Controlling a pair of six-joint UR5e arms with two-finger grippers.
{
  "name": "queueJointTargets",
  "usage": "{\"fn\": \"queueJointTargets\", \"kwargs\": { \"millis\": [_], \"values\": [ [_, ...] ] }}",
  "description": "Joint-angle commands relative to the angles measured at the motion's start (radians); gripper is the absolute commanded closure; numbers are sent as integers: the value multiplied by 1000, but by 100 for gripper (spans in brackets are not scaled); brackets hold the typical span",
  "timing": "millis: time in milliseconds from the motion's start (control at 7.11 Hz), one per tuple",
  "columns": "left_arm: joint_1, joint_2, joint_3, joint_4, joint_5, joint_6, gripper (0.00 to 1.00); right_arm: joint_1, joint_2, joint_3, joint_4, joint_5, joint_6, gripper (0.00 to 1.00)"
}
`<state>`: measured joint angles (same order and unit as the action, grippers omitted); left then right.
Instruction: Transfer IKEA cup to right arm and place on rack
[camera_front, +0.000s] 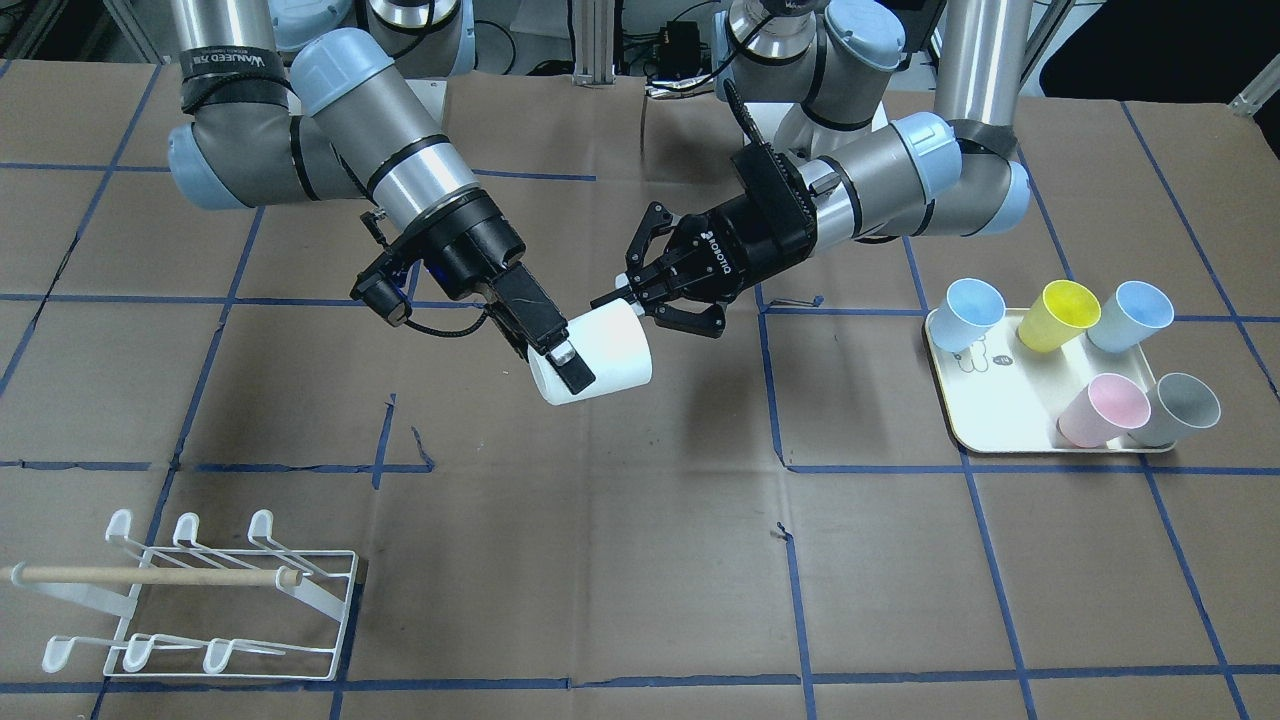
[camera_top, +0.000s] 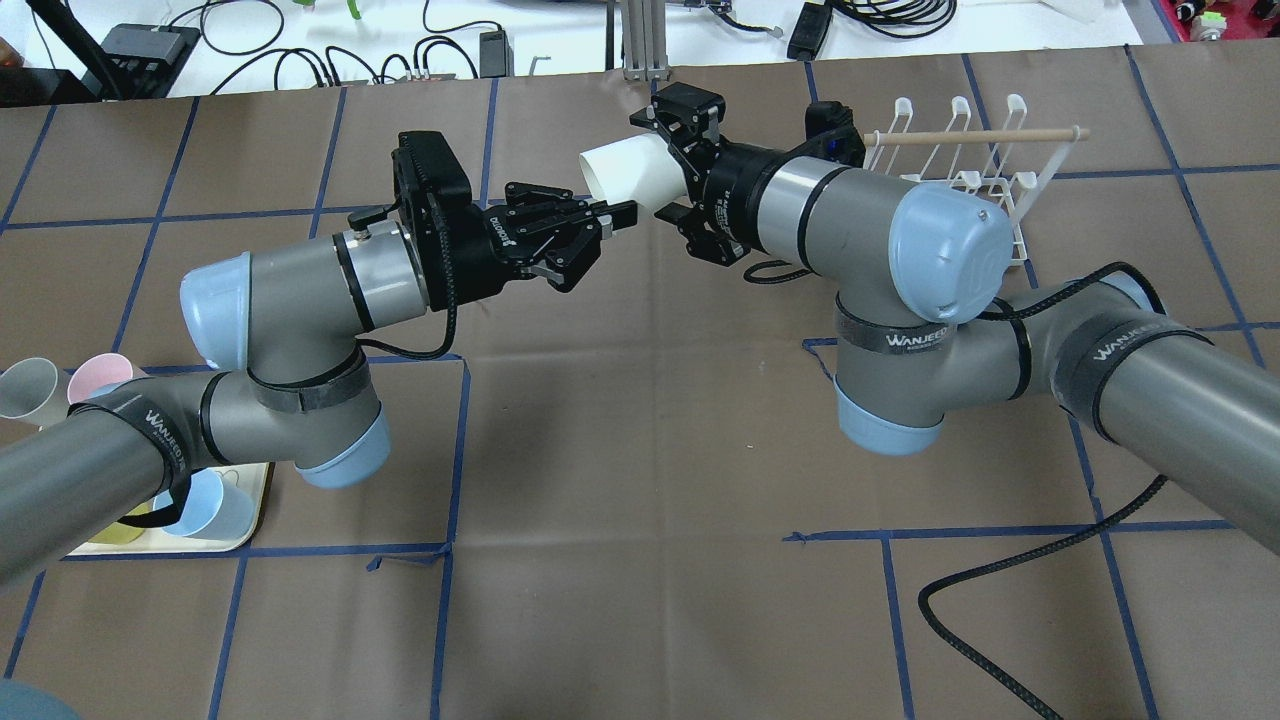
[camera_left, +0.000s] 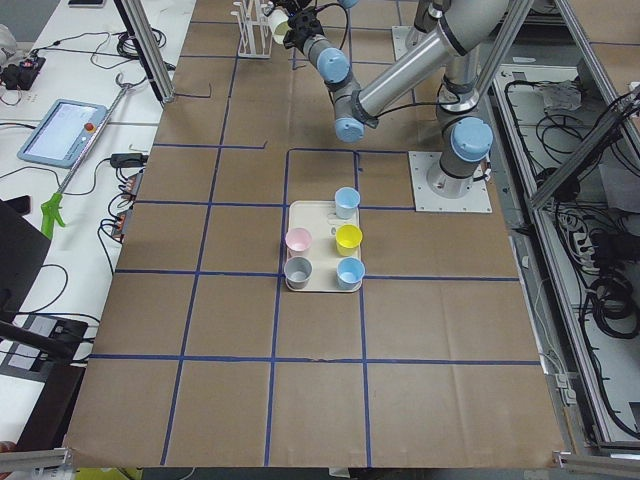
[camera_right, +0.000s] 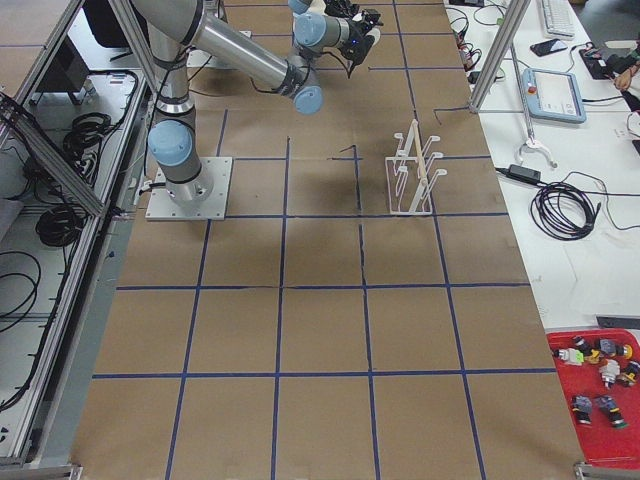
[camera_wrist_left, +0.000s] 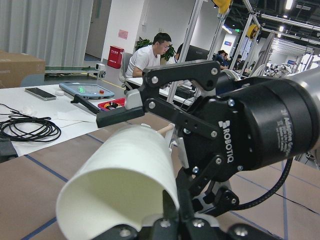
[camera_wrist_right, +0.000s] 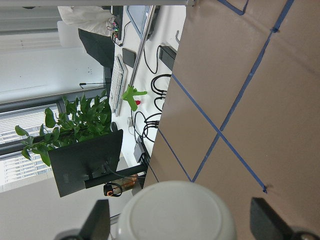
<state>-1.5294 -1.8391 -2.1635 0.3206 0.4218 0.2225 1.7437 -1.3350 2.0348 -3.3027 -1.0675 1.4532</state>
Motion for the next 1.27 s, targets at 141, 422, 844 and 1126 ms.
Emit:
{"fn": "queueJointTargets", "kwargs": {
  "millis": [141,422,844,1126],
  "values": [
    [0,-2,2,0,0,-9,98,11,-1,-11,23,-11,-4,3],
    [0,-2,2,0,0,-9,98,11,-7,-13,40,-11,-4,4],
    [0,6,4,0,0,-31,98,11,-12,-24,43,-11,-2,4],
    [0,3,4,2,2,-32,97,11,-10,-30,44,-11,-4,7]
  ]
}}
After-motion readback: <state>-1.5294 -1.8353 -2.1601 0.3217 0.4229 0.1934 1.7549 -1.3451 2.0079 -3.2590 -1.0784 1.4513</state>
